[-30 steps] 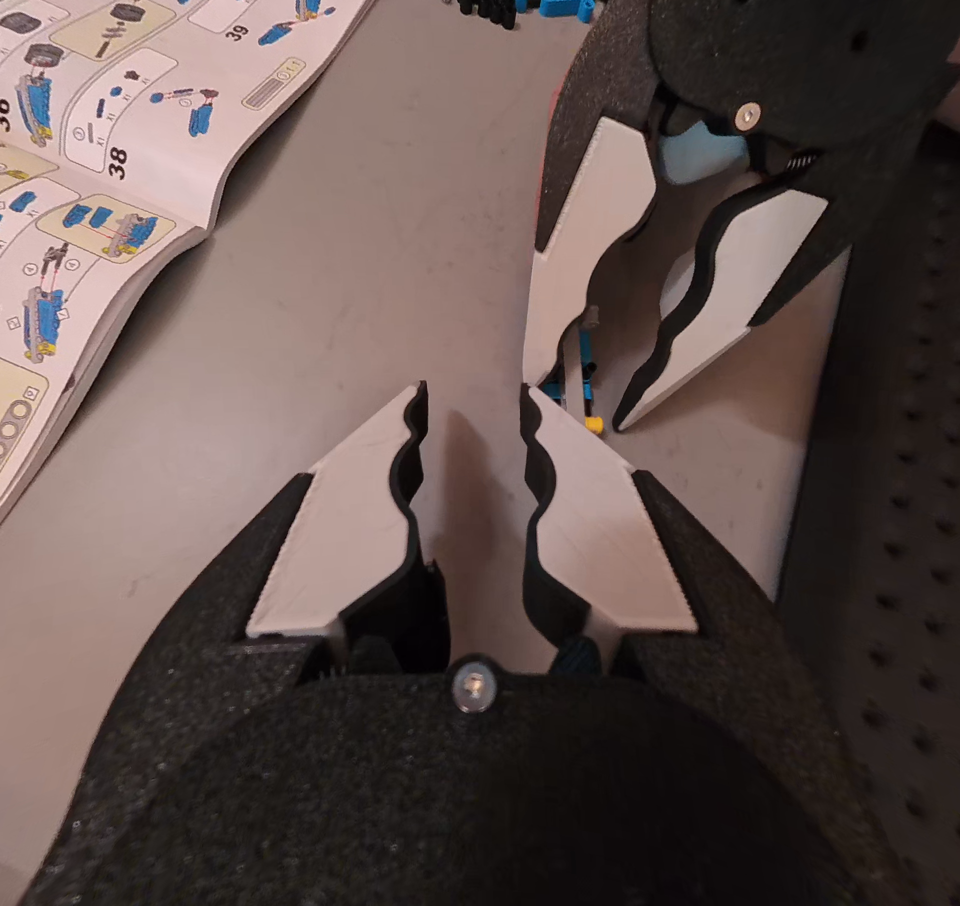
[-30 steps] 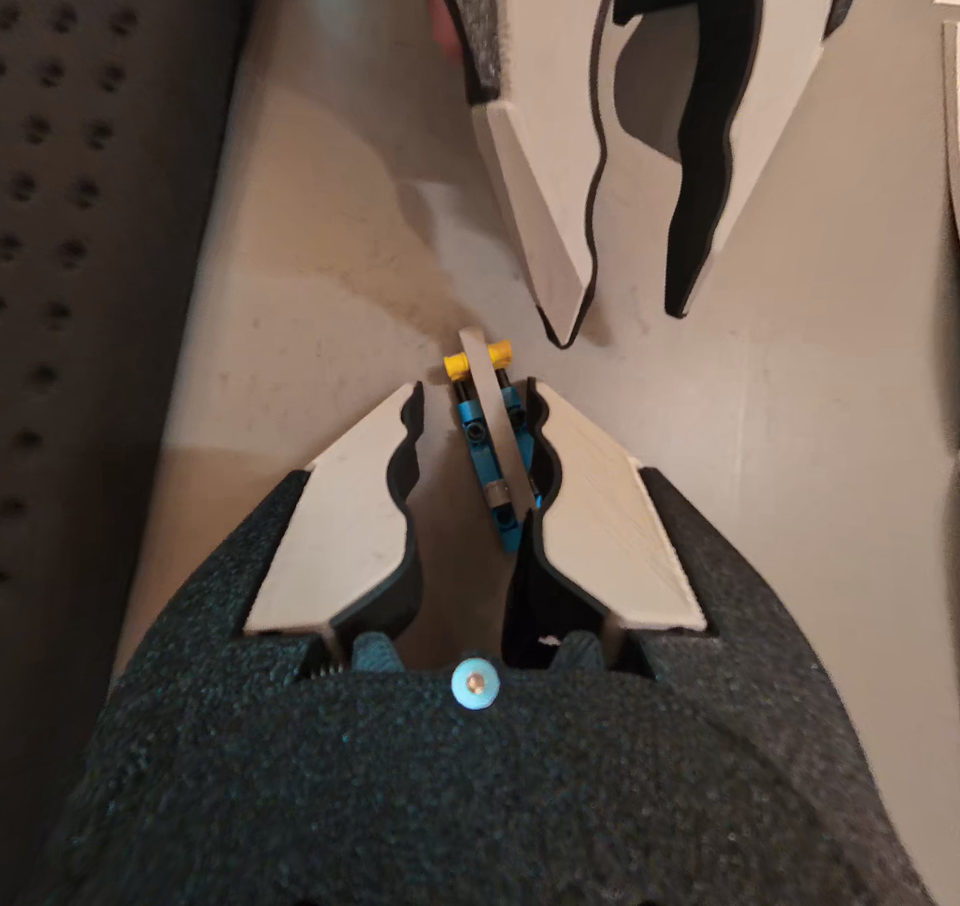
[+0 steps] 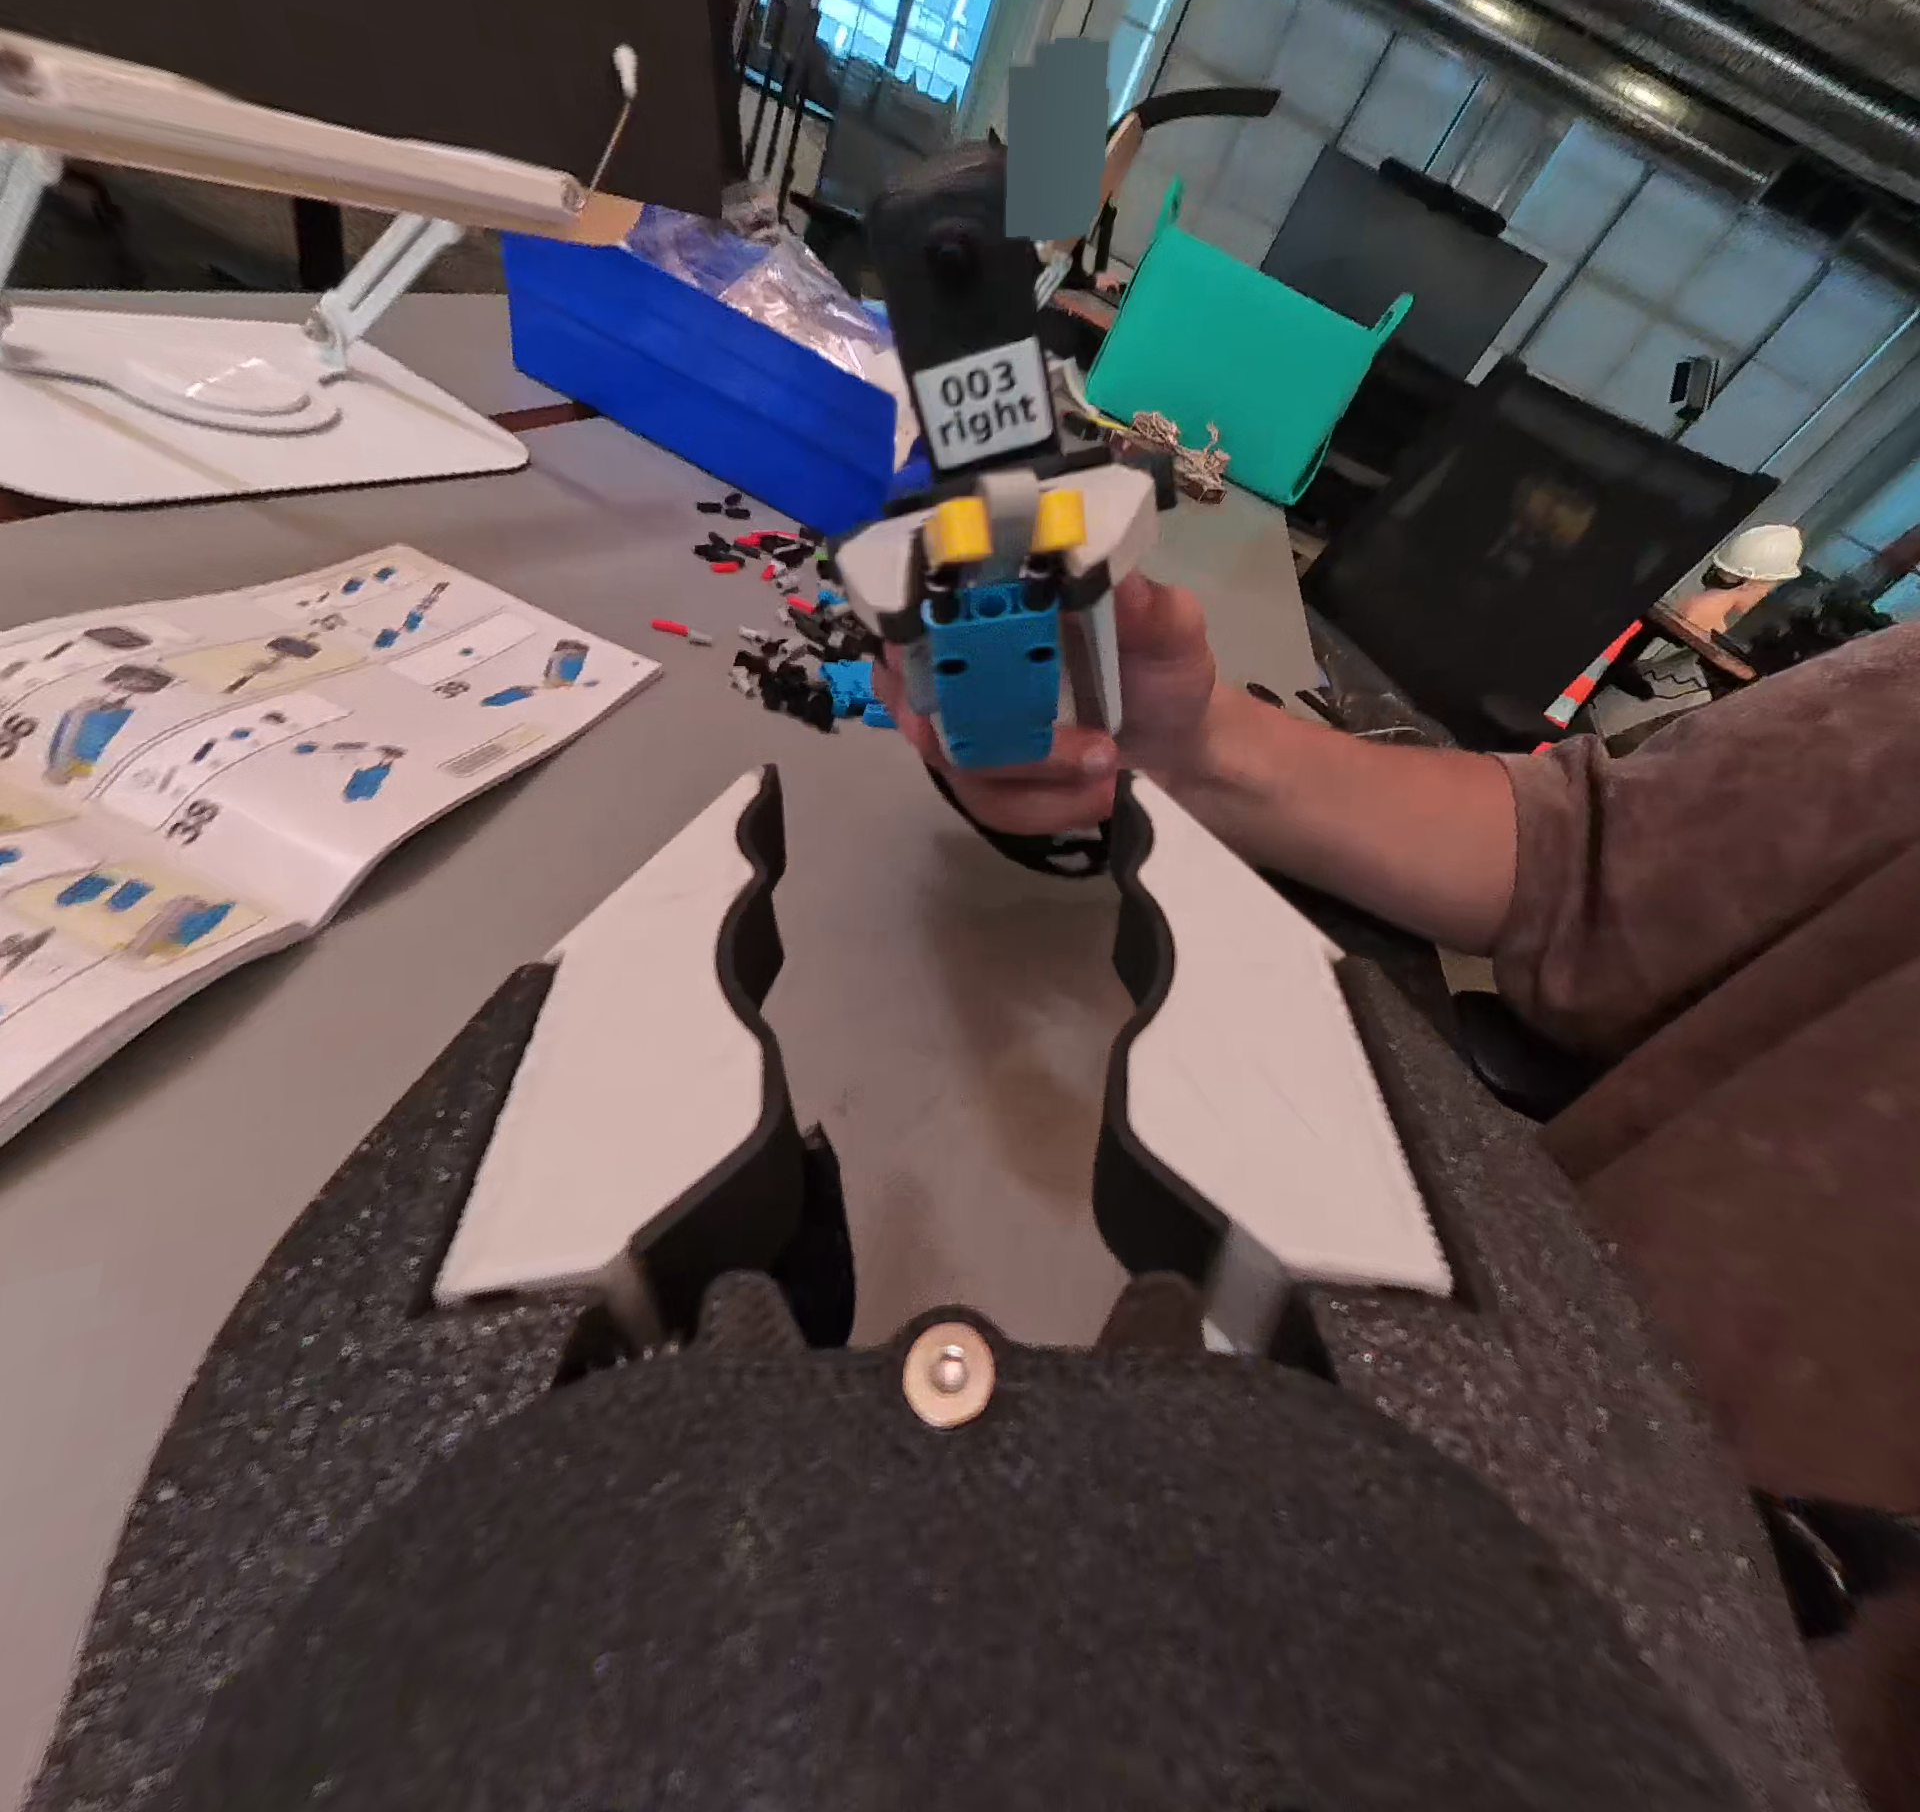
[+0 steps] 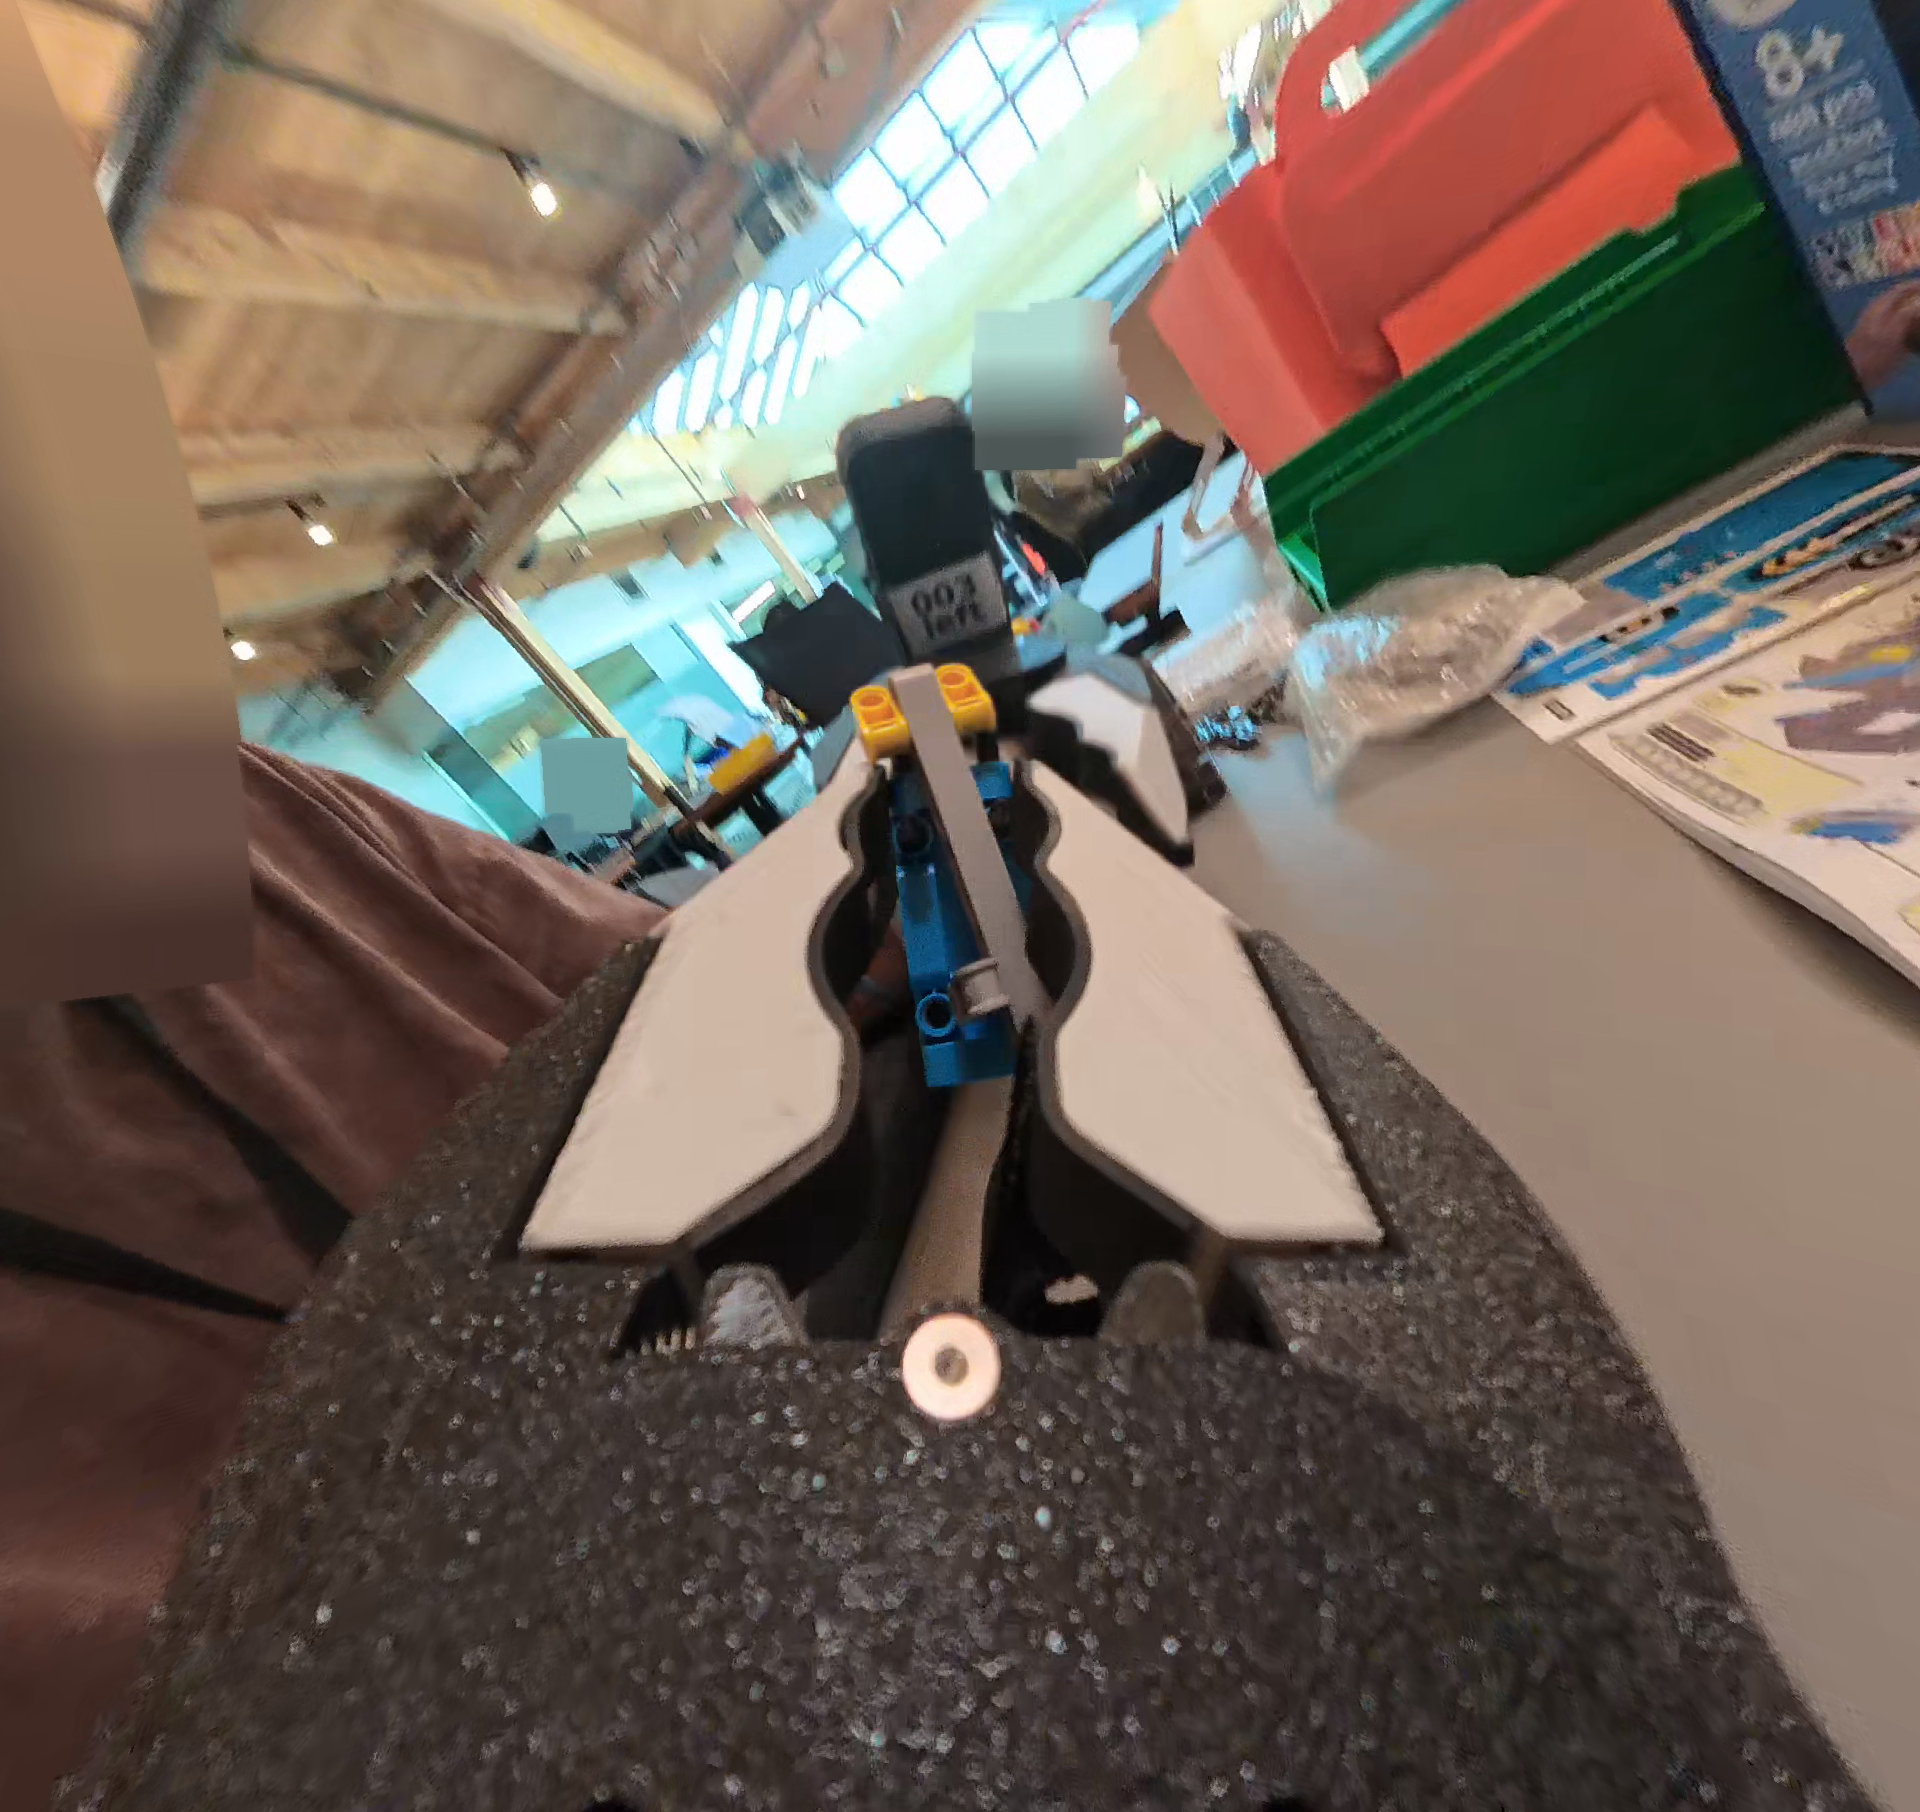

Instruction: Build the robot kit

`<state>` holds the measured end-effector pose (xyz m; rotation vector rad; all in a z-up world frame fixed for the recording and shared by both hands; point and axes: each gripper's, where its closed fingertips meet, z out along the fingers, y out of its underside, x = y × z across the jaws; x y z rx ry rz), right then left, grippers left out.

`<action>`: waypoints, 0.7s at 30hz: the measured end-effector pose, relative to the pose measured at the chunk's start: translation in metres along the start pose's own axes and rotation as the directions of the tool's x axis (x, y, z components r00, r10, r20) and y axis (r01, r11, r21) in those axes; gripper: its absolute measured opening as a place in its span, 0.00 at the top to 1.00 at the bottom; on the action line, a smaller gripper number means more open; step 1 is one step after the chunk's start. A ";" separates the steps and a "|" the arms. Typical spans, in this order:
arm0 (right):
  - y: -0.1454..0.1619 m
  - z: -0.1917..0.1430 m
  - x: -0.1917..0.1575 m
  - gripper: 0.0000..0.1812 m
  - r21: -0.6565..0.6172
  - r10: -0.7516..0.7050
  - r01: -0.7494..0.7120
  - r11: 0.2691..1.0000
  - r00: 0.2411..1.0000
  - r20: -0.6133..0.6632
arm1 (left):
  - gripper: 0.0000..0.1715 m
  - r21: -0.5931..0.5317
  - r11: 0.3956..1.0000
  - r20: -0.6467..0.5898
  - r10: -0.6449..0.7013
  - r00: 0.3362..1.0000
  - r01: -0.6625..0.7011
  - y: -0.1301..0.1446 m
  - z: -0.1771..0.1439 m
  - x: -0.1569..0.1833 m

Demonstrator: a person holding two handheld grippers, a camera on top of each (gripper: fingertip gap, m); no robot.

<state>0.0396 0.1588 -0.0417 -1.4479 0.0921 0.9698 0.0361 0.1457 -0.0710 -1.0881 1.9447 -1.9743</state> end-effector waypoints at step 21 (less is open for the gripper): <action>-0.004 0.005 0.021 0.87 0.169 0.072 -0.069 0.983 0.997 -0.009 | 0.85 0.062 0.994 0.051 -0.089 0.995 0.086 -0.003 0.022 -0.015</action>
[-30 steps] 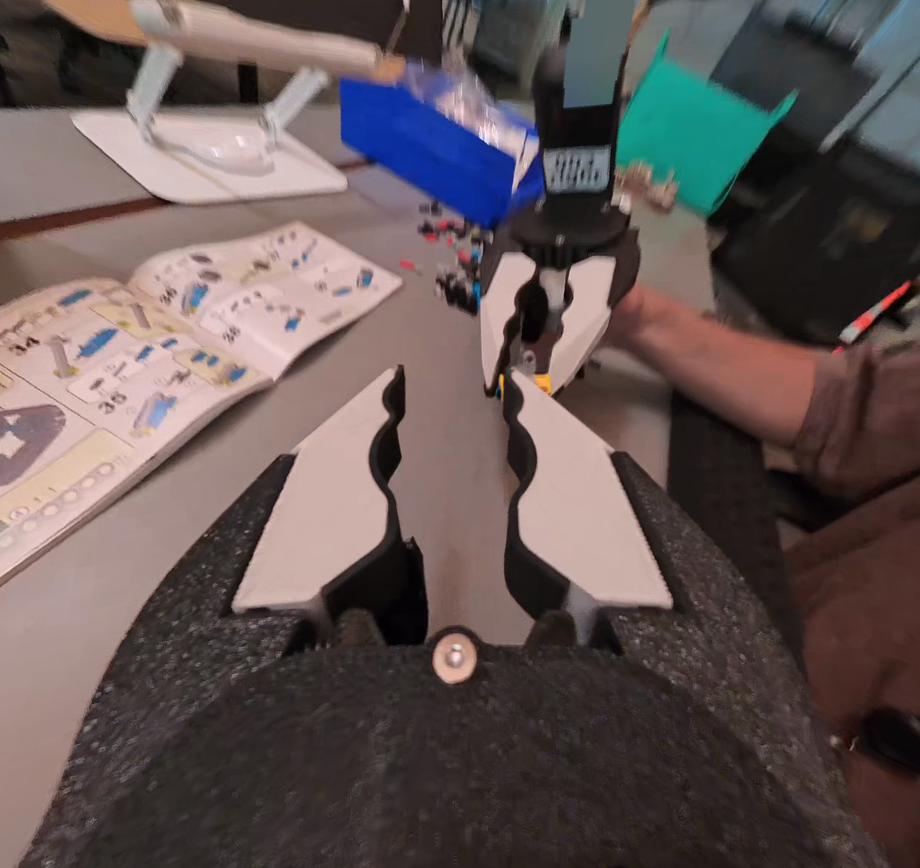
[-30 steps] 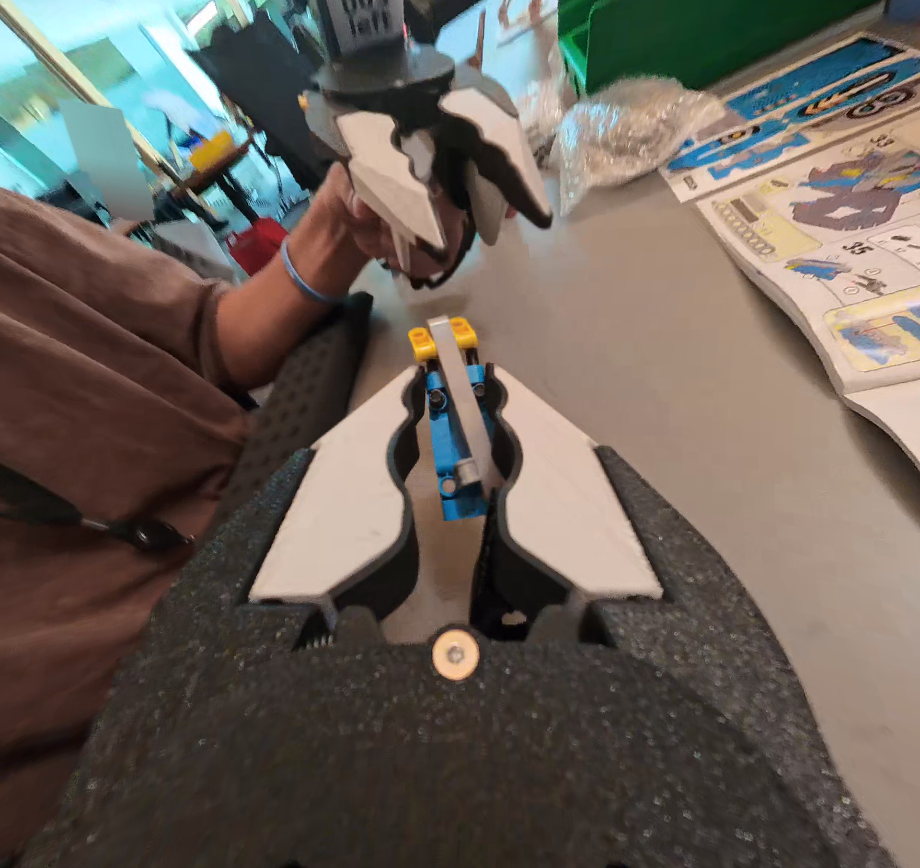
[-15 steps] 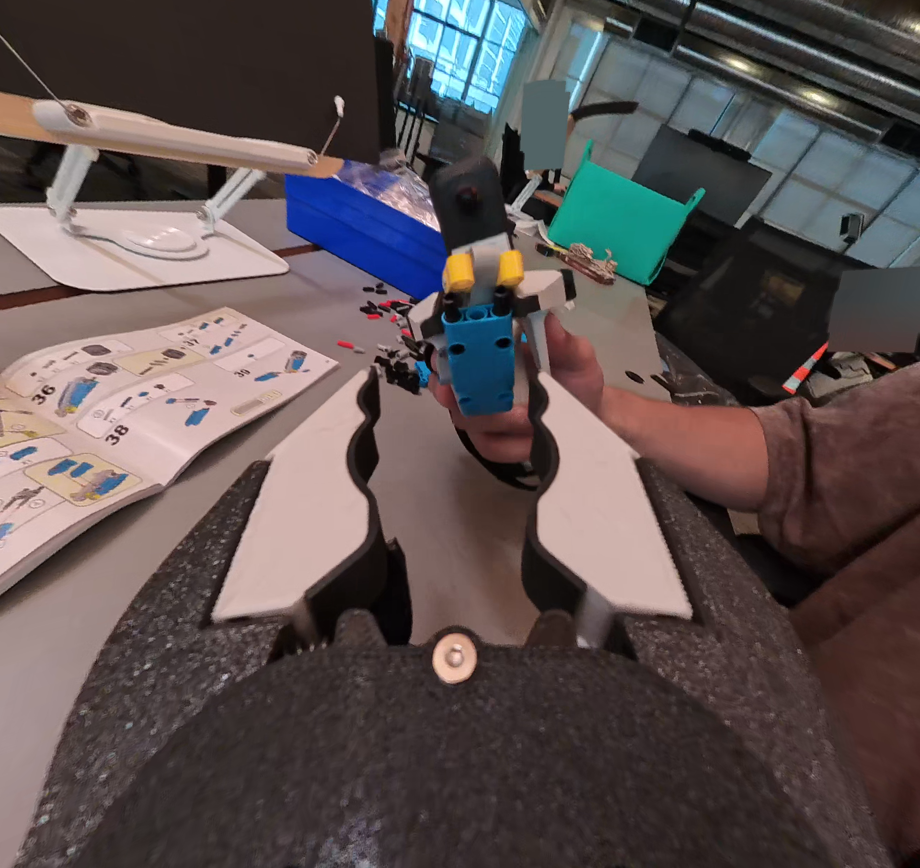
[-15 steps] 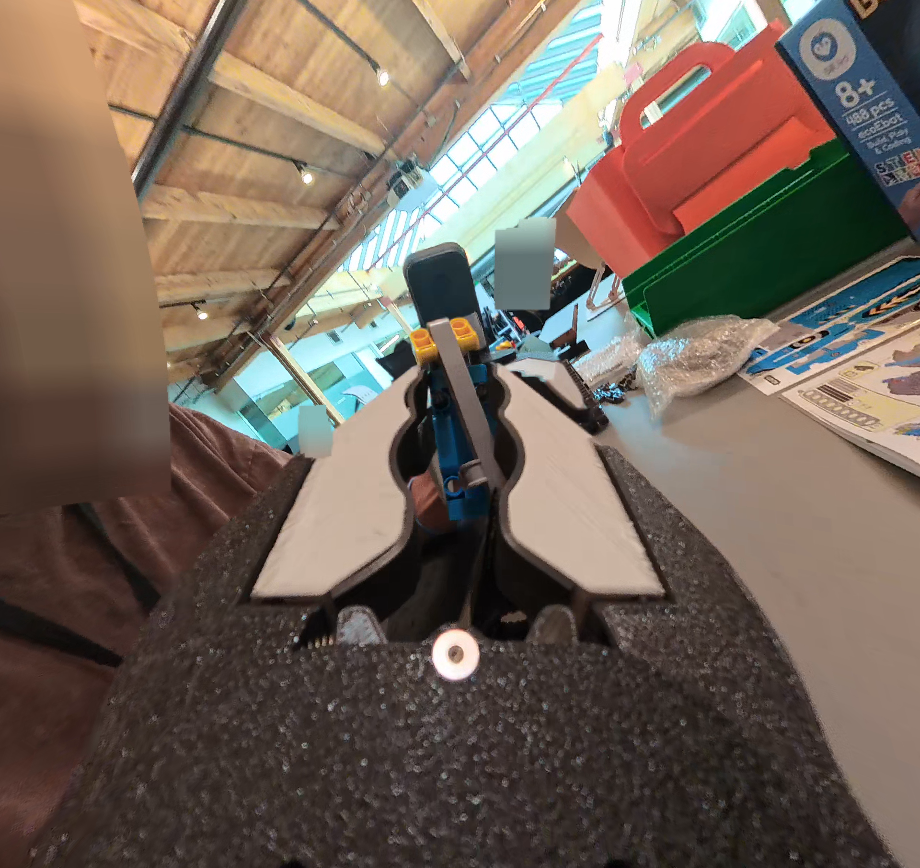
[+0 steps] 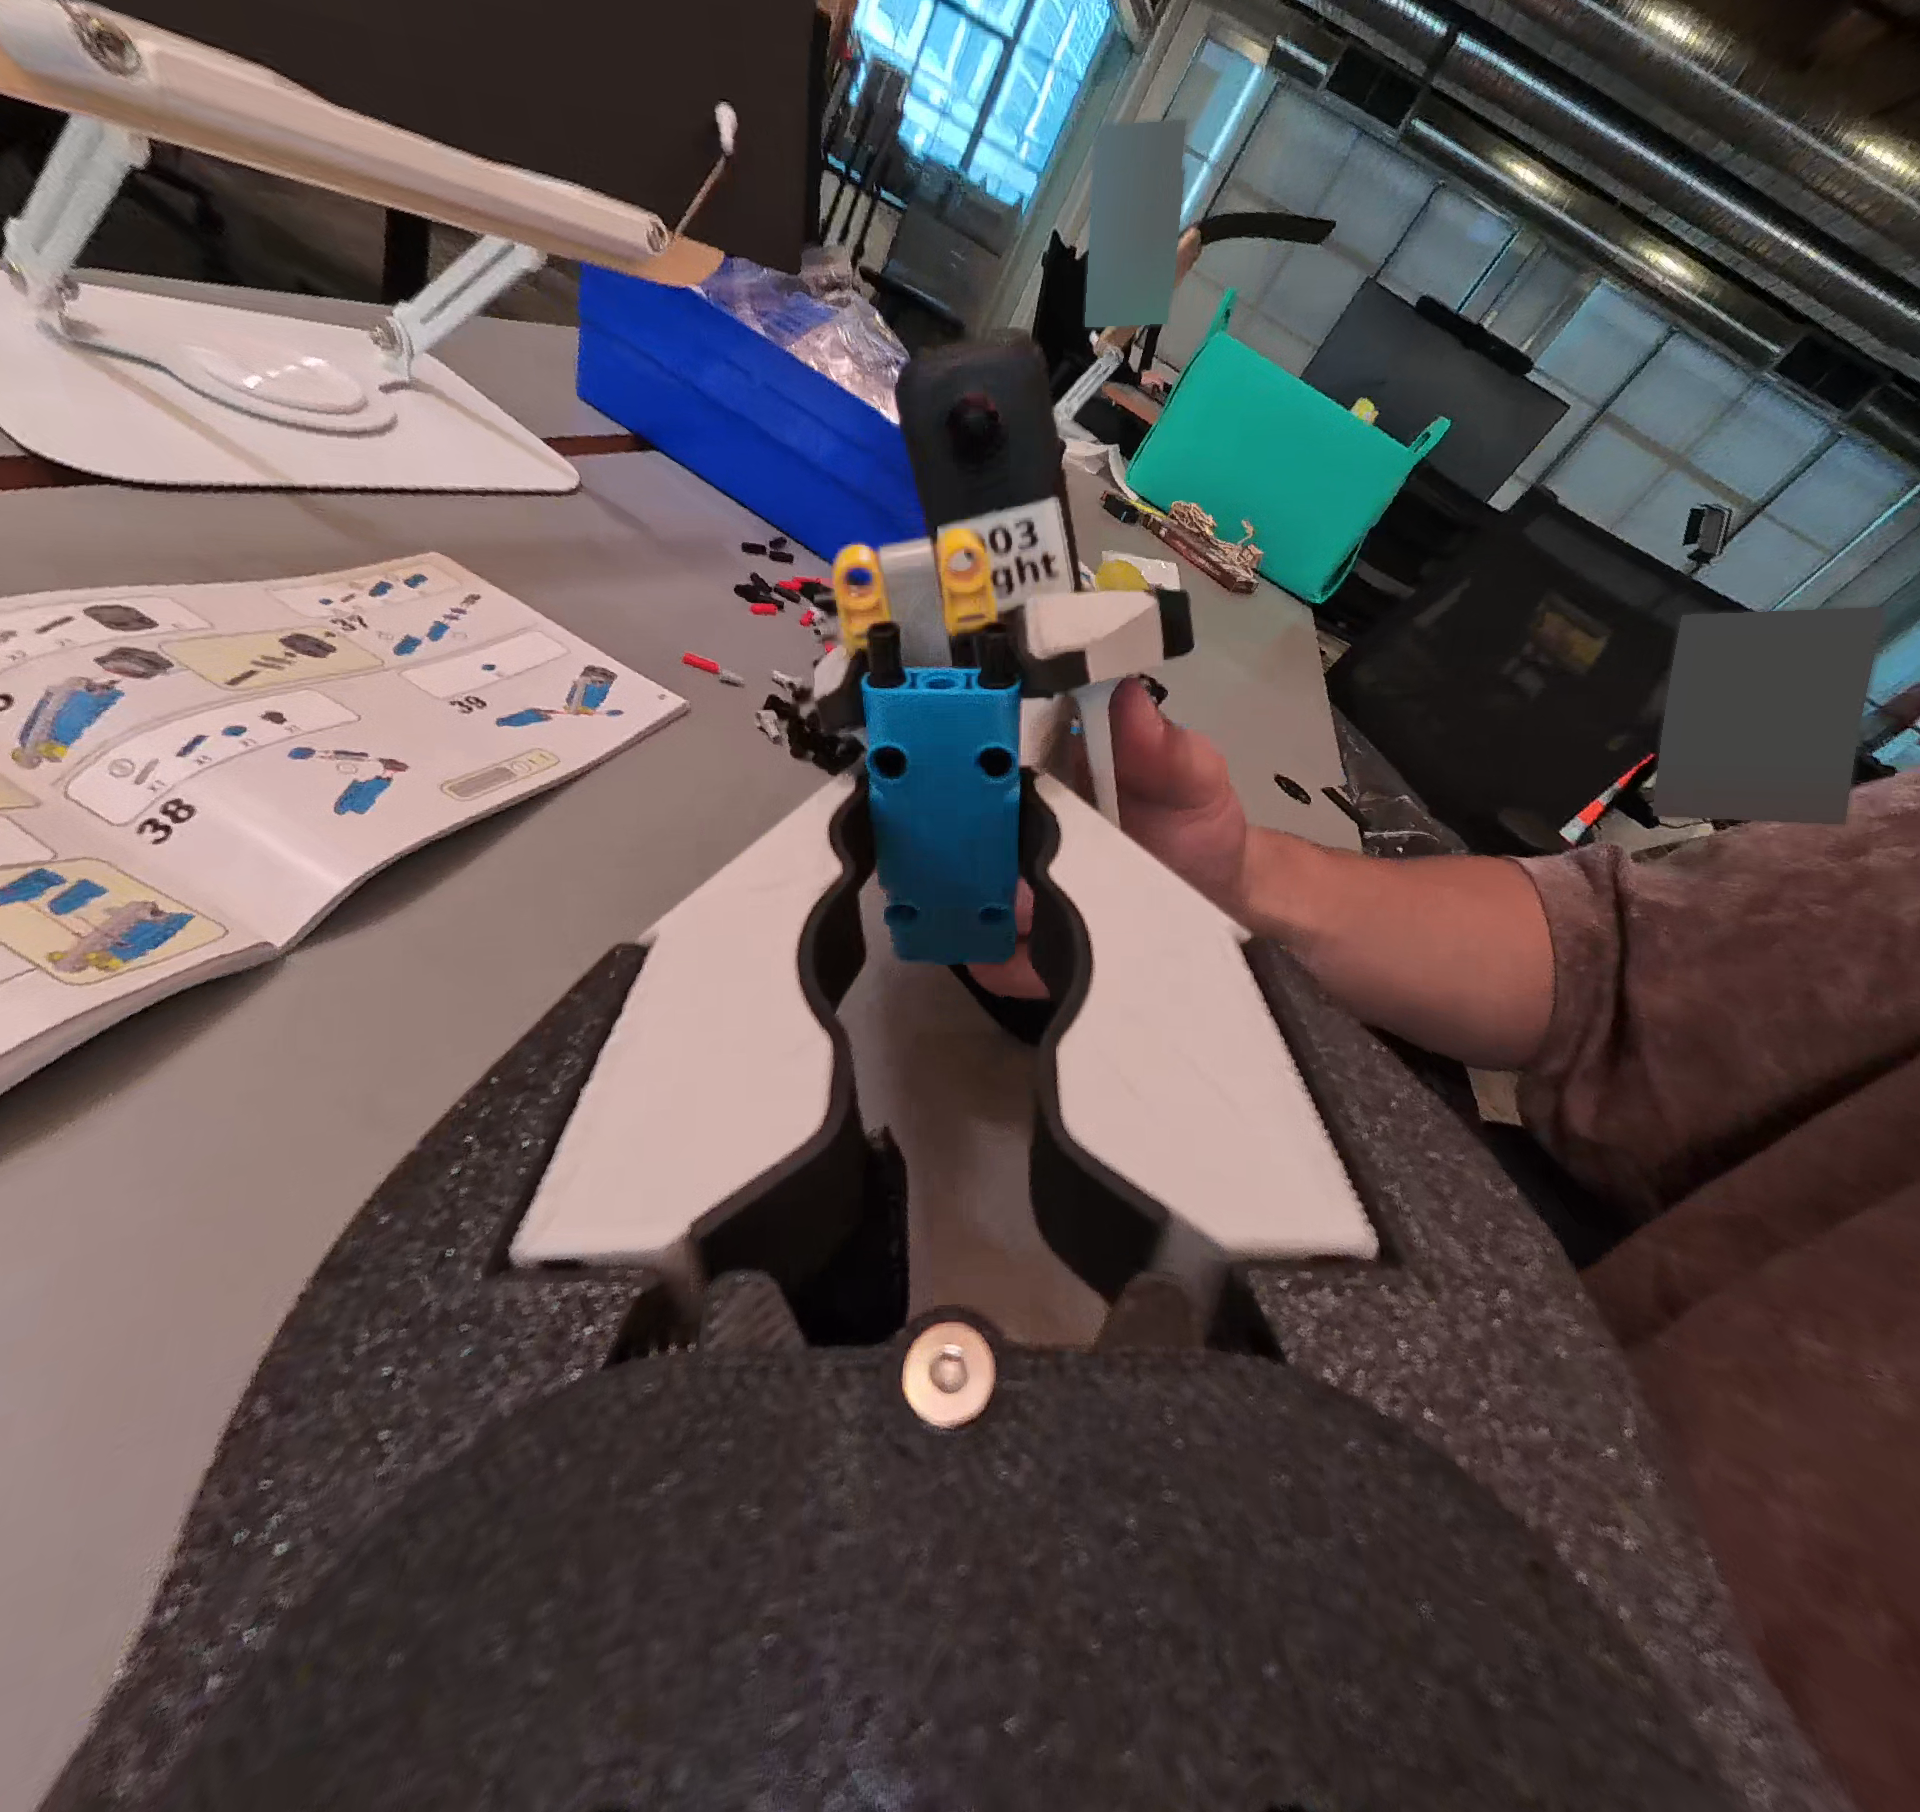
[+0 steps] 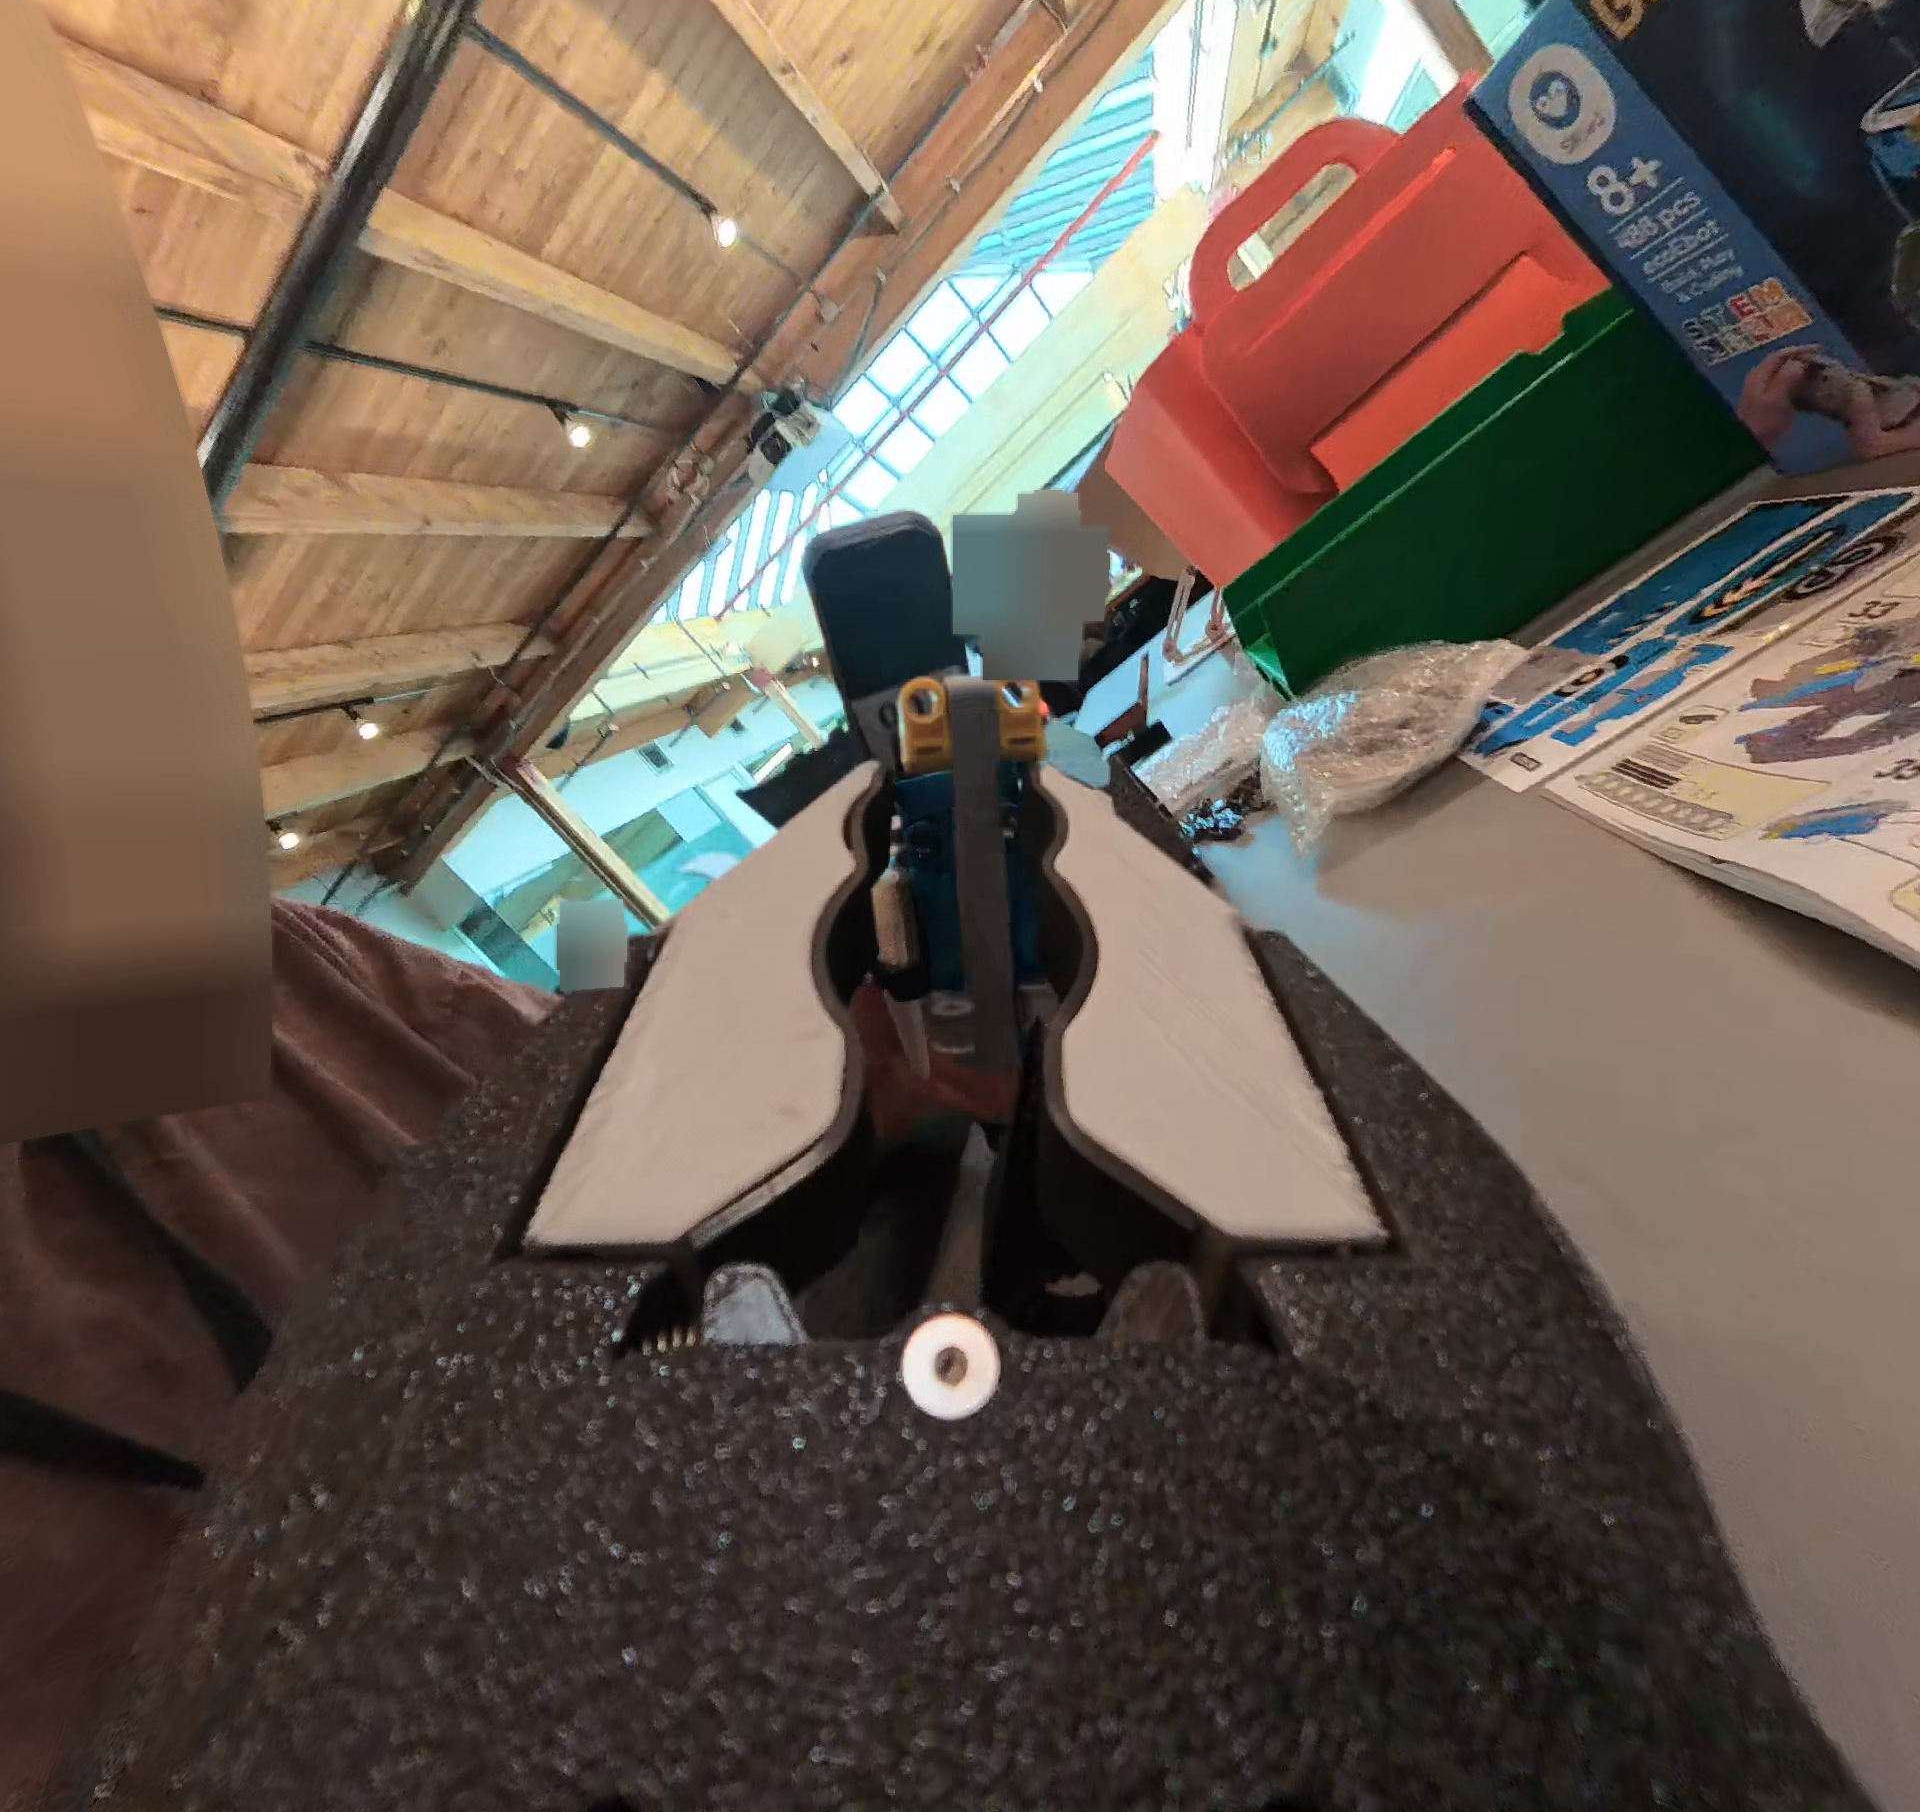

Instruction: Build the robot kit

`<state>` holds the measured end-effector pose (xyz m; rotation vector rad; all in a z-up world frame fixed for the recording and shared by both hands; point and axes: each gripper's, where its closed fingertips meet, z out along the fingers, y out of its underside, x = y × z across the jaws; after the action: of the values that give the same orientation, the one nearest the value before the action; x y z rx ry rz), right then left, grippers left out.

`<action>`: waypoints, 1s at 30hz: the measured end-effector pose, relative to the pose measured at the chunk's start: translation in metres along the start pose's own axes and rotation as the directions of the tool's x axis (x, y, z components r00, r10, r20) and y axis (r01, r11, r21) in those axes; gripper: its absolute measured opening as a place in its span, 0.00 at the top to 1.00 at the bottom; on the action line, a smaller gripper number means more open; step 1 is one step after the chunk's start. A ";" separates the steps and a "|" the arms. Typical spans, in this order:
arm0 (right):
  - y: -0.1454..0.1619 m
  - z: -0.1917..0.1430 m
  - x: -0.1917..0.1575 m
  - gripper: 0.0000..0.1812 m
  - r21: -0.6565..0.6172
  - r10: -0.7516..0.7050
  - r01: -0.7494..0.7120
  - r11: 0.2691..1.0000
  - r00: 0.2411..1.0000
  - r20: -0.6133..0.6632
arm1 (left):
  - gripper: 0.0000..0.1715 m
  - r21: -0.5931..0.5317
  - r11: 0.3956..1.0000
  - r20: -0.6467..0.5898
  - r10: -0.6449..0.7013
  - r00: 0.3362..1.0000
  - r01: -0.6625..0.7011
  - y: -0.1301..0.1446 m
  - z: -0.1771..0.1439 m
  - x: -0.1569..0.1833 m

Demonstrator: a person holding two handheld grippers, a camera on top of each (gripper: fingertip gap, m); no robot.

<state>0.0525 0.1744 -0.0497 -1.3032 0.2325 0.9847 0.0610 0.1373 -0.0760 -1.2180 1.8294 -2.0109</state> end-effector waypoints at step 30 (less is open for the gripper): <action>0.097 -0.110 0.082 0.93 -0.936 -0.710 0.086 0.343 0.676 -0.198 | 0.85 -0.627 0.694 0.092 0.517 0.851 -0.355 0.106 -0.014 -0.051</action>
<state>0.0721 0.1110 -0.2038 -2.5136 -0.2360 0.0815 0.0439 0.1532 -0.1923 -0.9514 2.3966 -0.9850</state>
